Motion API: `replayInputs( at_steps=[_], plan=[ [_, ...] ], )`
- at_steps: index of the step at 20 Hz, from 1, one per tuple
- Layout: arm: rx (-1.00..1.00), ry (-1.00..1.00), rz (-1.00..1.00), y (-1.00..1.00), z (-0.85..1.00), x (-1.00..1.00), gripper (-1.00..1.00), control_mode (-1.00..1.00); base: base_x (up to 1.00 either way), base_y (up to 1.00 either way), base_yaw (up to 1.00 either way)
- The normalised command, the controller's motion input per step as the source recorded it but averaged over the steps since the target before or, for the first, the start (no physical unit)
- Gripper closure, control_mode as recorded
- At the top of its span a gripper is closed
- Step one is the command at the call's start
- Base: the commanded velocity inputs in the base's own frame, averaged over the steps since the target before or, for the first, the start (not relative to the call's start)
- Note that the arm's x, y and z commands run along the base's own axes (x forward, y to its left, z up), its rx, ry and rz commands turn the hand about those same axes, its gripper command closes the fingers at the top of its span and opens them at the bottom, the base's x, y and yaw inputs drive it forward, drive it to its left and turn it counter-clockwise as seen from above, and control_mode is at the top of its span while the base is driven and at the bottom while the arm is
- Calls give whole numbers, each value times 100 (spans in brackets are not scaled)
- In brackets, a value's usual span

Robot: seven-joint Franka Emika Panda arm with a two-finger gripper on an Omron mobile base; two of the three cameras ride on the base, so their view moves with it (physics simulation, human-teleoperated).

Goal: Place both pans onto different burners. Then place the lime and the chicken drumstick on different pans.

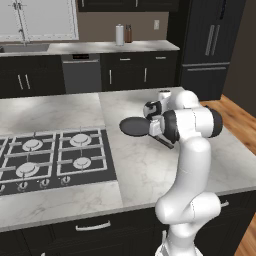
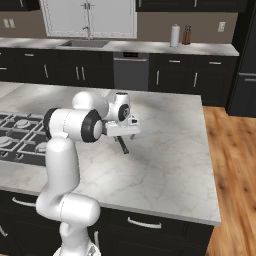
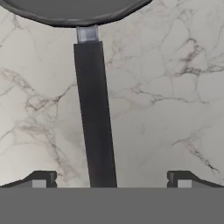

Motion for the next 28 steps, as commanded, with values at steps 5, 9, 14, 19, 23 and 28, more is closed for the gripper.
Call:
replayInputs(
  at_steps=[5,9,14,19,23,28],
  plan=[
    [1,0,3,0,-23,17,-100,-100,0,0,0],
    [3,3,2,0,-18,8,-100,-100,0,0,0],
    [3,5,1,0,-15,0,-100,-100,0,0,0],
    [1,3,0,0,-21,0,-100,-100,0,0,0],
    [0,1,0,0,-28,0,-100,-100,0,0,0],
    [0,0,0,0,-26,0,100,-100,0,0,0]
  ],
)
